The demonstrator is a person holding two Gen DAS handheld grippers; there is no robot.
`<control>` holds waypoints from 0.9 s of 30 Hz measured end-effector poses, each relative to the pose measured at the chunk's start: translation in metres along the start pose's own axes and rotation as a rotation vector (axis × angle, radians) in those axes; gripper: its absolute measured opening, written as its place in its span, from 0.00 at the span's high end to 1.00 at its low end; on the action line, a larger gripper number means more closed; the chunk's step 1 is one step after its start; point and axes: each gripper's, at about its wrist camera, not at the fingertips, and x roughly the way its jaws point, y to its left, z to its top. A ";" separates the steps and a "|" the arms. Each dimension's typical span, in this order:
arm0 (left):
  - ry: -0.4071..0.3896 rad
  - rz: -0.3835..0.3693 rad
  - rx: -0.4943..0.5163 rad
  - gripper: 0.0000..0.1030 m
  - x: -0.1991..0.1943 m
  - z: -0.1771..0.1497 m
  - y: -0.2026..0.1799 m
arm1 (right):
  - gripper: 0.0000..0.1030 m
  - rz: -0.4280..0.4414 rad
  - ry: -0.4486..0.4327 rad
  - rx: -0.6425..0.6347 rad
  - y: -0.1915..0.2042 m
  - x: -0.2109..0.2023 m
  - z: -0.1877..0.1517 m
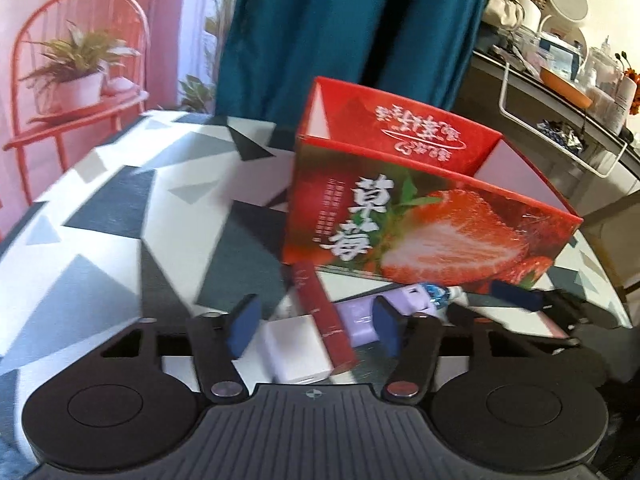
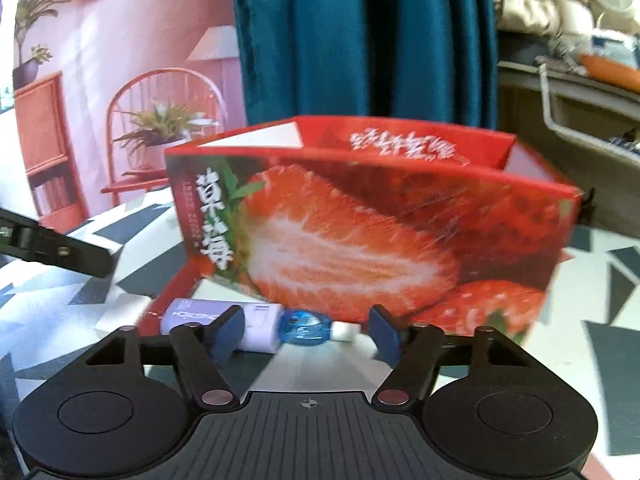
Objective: Organize rigid objects
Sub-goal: 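Lower both grippers onto the purple tube and close on it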
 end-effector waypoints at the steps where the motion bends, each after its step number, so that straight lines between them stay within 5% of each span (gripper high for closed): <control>1: 0.007 -0.012 0.001 0.50 0.004 0.001 -0.002 | 0.42 0.017 0.002 0.000 0.001 0.003 -0.001; 9: 0.119 -0.104 -0.080 0.64 0.046 0.004 -0.011 | 0.56 0.115 0.016 0.003 0.000 0.017 -0.005; 27: 0.166 -0.078 -0.071 0.59 0.073 0.007 -0.014 | 0.60 0.182 0.067 0.021 -0.002 0.028 -0.005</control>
